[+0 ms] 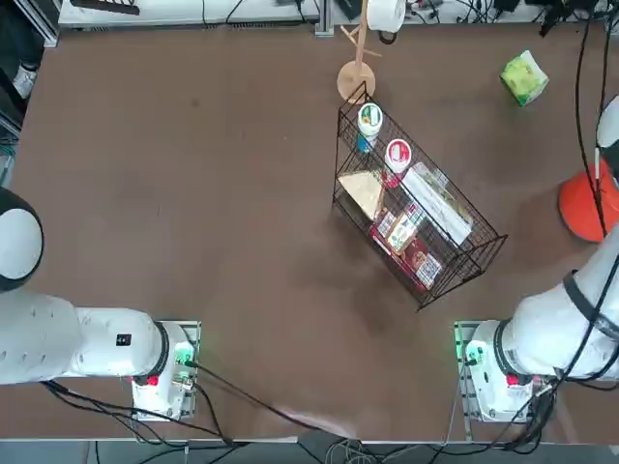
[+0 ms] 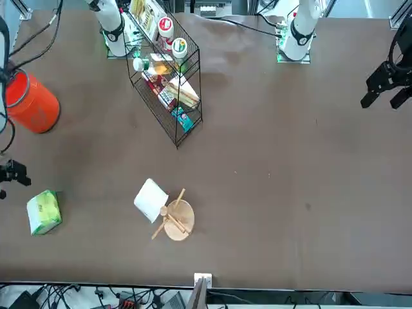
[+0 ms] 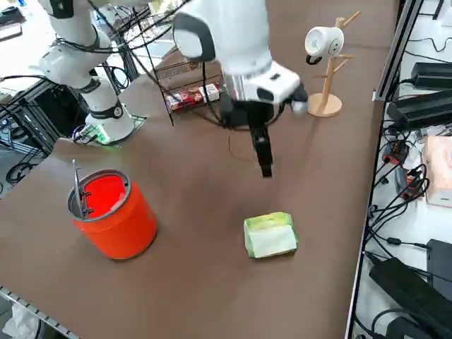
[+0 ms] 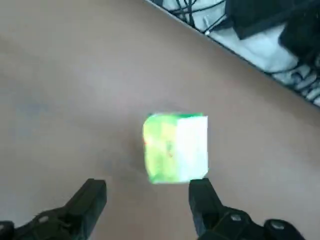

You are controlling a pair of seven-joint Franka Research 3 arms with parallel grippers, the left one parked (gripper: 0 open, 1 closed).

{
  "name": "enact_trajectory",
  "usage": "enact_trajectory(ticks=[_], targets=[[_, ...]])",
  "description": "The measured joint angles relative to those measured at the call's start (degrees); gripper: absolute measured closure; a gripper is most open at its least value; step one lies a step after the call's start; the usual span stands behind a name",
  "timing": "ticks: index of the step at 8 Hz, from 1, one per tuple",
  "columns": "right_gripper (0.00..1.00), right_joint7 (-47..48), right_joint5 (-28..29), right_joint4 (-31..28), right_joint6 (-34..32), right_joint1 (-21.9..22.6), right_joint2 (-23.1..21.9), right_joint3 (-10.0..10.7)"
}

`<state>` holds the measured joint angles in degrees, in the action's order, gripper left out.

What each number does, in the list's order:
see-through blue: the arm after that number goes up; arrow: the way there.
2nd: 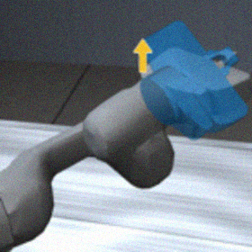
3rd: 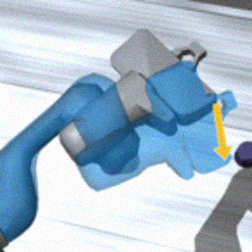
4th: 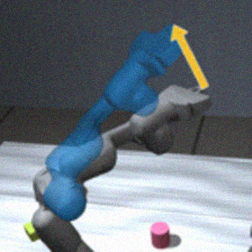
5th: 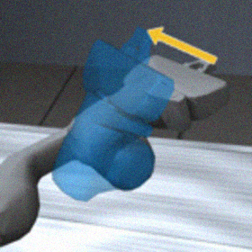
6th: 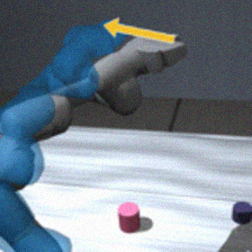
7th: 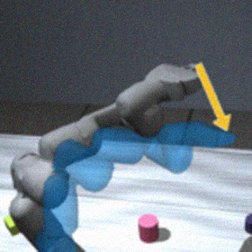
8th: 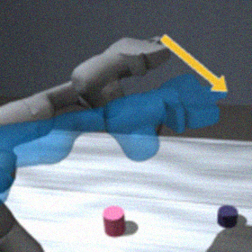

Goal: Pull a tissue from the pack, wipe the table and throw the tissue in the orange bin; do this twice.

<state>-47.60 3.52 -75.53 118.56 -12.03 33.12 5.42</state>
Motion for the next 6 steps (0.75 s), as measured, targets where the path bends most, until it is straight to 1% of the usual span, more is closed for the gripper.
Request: enact_trajectory(ticks=[2, 4, 6], targets=[[0.0, -7.49, 3.23, 2.9, 2.42, -2.8, 4.64, -0.02], [0.0, -10.85, 6.22, 6.29, 4.26, -4.92, 9.24, -0.1], [0.0, -14.18, 8.18, 7.46, 7.15, -6.21, 12.58, -0.12]])
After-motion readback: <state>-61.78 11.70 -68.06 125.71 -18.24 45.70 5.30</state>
